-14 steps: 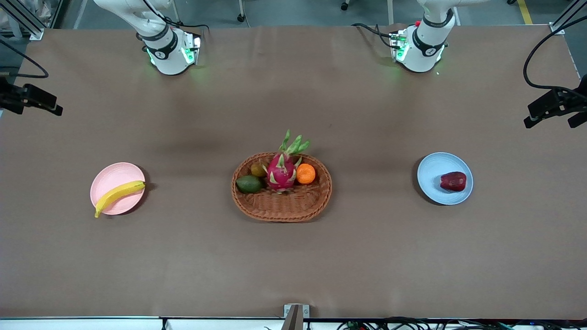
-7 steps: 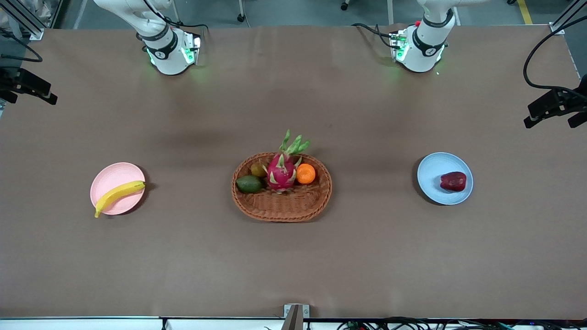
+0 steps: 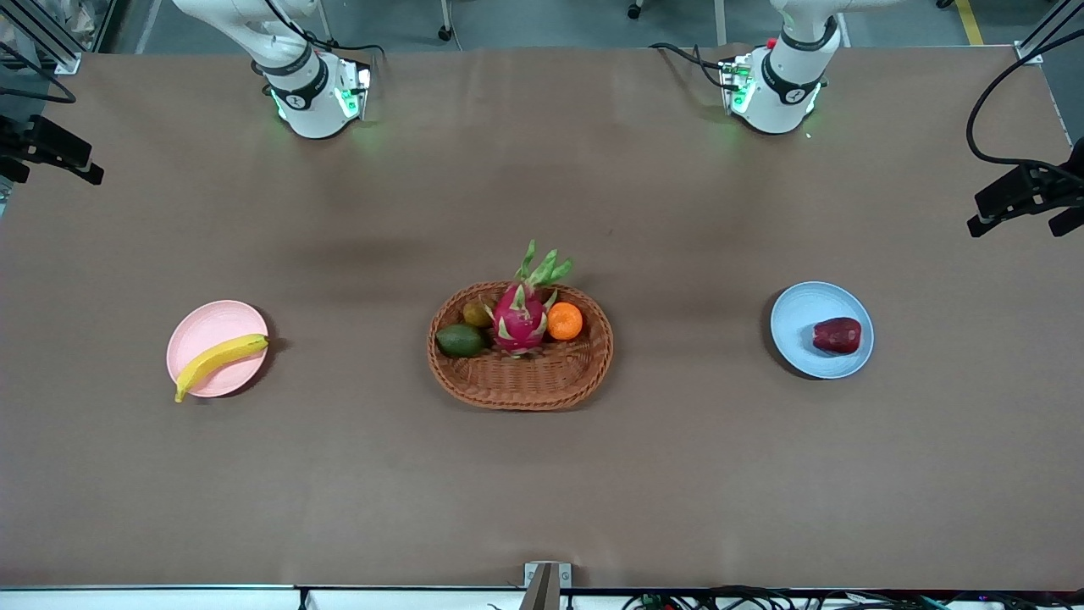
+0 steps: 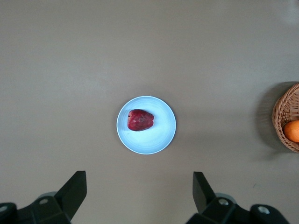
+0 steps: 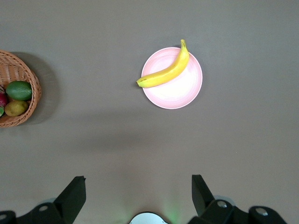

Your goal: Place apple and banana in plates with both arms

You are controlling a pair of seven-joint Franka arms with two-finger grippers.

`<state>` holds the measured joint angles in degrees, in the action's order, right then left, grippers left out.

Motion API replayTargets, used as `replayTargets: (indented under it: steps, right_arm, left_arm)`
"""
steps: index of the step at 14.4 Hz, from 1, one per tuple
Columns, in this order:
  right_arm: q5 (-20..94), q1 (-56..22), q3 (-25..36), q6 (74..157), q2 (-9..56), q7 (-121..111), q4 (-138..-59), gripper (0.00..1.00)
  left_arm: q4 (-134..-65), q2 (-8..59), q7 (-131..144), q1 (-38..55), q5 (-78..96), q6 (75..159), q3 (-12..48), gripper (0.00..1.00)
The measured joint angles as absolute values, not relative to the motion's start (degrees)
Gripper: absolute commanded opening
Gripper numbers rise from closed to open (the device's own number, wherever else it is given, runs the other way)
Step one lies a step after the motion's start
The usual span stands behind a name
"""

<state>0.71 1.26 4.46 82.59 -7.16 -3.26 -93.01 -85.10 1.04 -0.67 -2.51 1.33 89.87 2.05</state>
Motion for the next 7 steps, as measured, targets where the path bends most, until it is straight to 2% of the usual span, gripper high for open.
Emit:
replayTargets:
  steps: [7]
  right_arm:
    - [0.7, 1.3, 4.5, 82.4, -7.2, -4.8, -93.0, 1.0]
  left_arm:
    - [-85.1, 1.0, -0.7, -2.5, 1.3, 89.9, 2.1, 1.0]
